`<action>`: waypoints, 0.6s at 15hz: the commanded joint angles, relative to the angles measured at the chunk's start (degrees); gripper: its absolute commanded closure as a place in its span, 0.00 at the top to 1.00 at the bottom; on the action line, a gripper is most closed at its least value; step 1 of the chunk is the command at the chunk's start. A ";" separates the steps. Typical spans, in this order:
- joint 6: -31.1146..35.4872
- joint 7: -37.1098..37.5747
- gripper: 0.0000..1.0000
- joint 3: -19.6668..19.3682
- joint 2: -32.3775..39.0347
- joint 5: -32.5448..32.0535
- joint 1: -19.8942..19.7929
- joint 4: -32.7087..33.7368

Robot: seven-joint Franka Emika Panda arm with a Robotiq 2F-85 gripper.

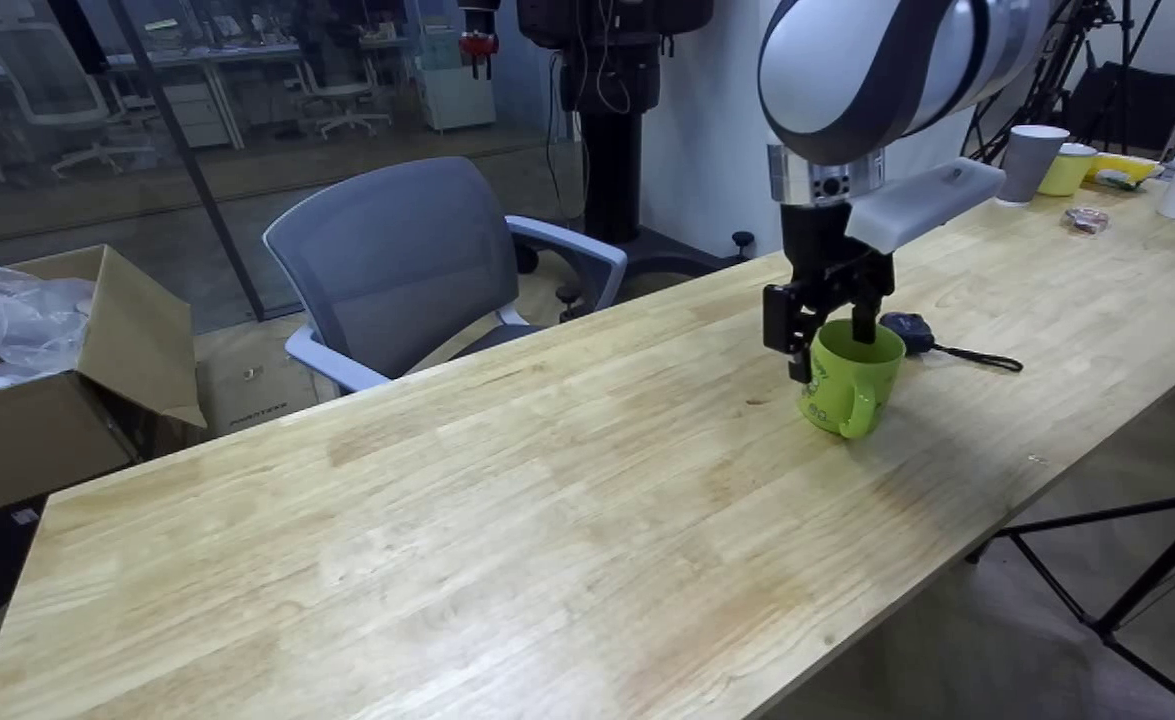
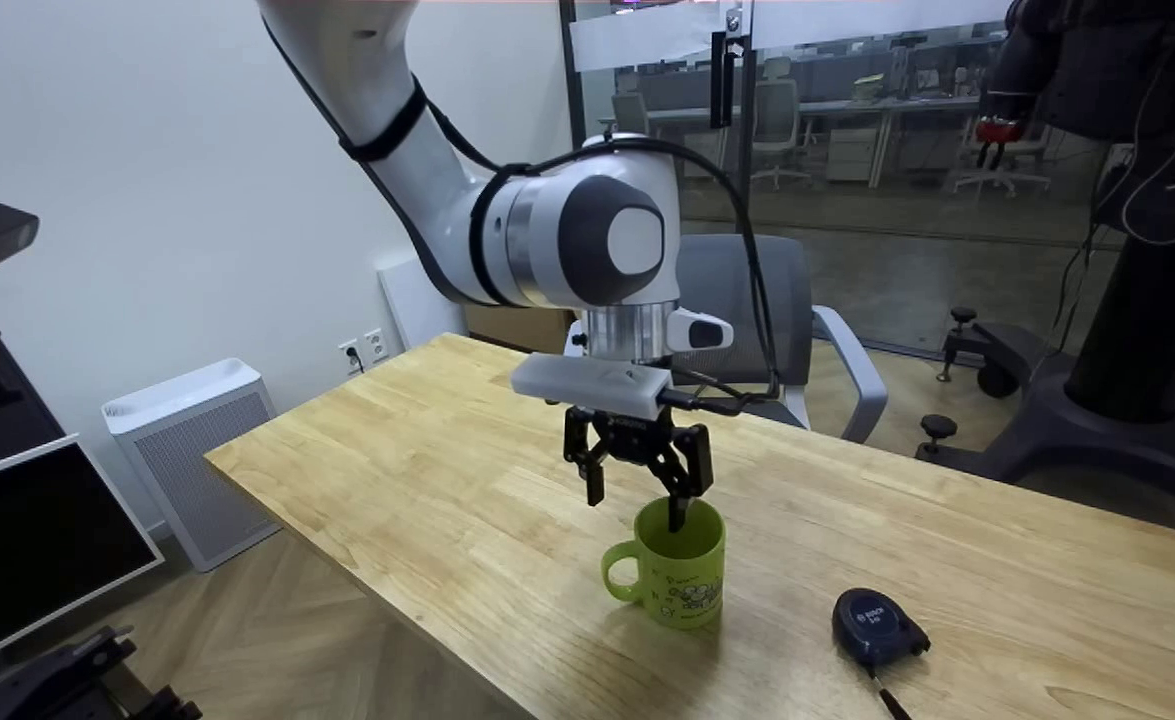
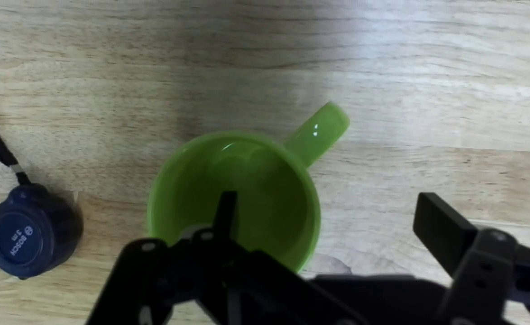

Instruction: Move the cup to the left on the table

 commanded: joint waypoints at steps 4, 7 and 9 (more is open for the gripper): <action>5.08 2.80 1.00 -0.59 -0.07 -1.44 0.67 -1.31; 7.24 3.04 1.00 -0.87 0.14 -1.39 0.78 -1.80; 7.85 2.90 1.00 -0.88 0.26 -1.11 0.60 -2.01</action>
